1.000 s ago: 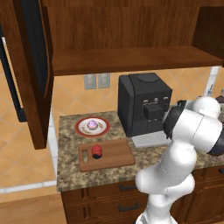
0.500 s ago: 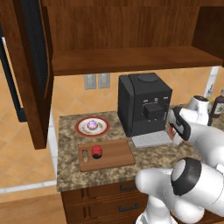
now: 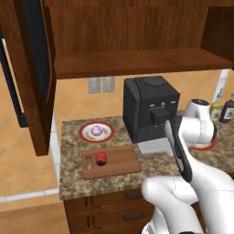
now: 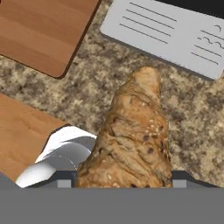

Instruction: From the different types of pastries on the counter, select a croissant and place it on the cutting board. Then retrieve a jar of jam from the cabinet and place it alongside the croissant on the cutting board.

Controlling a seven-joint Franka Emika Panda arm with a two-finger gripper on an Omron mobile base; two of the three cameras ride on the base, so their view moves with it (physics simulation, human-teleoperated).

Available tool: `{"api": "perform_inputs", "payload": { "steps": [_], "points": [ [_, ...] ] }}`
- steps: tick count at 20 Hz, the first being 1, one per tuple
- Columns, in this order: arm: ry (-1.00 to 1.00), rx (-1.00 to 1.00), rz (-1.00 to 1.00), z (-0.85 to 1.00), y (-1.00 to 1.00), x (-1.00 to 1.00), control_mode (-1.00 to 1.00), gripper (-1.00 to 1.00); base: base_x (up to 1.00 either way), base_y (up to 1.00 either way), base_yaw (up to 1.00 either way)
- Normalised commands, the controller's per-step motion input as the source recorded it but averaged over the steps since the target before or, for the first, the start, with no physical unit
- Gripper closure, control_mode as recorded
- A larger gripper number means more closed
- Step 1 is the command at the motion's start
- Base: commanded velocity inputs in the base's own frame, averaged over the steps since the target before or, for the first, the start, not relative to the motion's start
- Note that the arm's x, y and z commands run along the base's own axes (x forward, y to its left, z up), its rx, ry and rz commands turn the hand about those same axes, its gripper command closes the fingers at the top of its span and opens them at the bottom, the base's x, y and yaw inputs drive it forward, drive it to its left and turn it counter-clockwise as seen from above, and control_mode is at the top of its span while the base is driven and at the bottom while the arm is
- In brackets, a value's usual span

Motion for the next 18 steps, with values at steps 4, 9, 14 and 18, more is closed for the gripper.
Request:
{"api": "perform_inputs", "payload": {
  "steps": [4, 9, 14, 18],
  "points": [
    [-0.03, 0.0, -0.08, 0.01, 0.94, -0.65, -1.0, 1.0, 0.0, 0.0, 0.0],
    [-0.16, 0.01, 0.01, 0.62, 0.15, -0.21, -1.0, 1.0, 0.0, 0.0, 0.0],
    [-0.06, 0.09, 0.0, 0.79, 0.22, 0.23, -1.0, 1.0, 0.0, 0.0, 0.0],
    [-0.02, 0.05, -0.02, -0.03, 0.92, -0.37, -1.0, 1.0, 0.0, 0.0, 0.0]
  ]
}}
